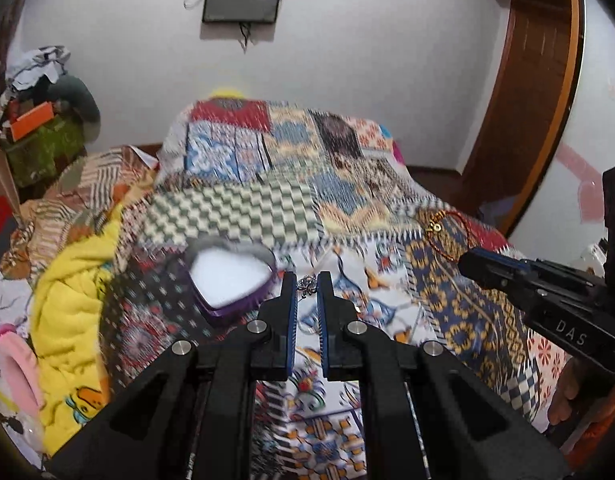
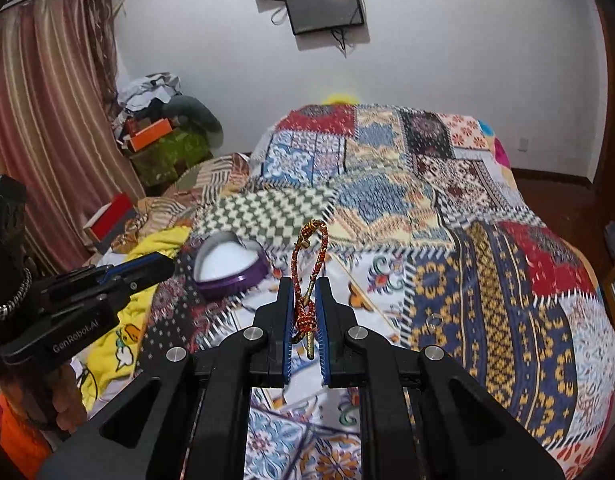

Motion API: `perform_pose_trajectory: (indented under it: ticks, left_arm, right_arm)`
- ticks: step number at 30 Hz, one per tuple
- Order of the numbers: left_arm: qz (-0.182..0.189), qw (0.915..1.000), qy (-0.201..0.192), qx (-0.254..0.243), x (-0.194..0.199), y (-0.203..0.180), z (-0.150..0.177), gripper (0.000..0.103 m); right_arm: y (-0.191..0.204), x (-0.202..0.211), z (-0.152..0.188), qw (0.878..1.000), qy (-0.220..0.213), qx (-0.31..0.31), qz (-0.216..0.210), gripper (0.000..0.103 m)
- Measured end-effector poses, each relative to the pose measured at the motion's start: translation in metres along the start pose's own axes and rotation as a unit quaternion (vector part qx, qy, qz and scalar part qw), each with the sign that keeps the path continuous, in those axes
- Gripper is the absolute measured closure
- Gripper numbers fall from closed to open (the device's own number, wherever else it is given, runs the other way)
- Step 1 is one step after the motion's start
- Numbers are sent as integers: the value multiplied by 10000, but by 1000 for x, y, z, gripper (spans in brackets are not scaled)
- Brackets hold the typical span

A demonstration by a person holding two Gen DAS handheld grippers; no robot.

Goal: Organize jewelry
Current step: 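Lift the bracelet with the right gripper while the left gripper grasps the silver pendant, then lower bracelet and pendant into the purple heart tin and open both grippers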

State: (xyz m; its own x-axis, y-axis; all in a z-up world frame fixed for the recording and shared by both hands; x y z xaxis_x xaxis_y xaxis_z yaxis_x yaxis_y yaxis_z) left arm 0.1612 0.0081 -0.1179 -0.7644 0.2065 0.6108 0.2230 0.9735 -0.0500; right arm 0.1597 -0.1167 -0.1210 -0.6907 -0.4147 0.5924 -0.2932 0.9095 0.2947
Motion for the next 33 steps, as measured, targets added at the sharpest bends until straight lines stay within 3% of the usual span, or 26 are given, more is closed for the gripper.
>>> perform_pose_trajectory:
  ticks: [17,33]
  left_arm:
    - [-322,9986,-380,164,-6,44,-26,95]
    - [-369,9978,-110,538,-52,90,-24,95]
  right_arm:
    - [46,-37,-29,9978,-78,323,-575,94]
    - [64,-114,-26,9929,588,513,-900,94]
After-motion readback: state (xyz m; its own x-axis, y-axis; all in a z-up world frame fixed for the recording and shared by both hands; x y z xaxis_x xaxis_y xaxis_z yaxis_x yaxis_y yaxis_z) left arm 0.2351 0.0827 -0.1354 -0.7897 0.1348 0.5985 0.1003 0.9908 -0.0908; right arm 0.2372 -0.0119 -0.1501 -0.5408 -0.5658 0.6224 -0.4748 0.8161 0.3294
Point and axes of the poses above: each gripper's, at about its wrist camera, not at the fingertips, and x roughly against the way its jaws point, y to its left, z to its underside, the point moved 4 cm from there along -x, roughly the way its jaws point, and after that the axes turned 7 degrees about -x, right-handed, at the moved point
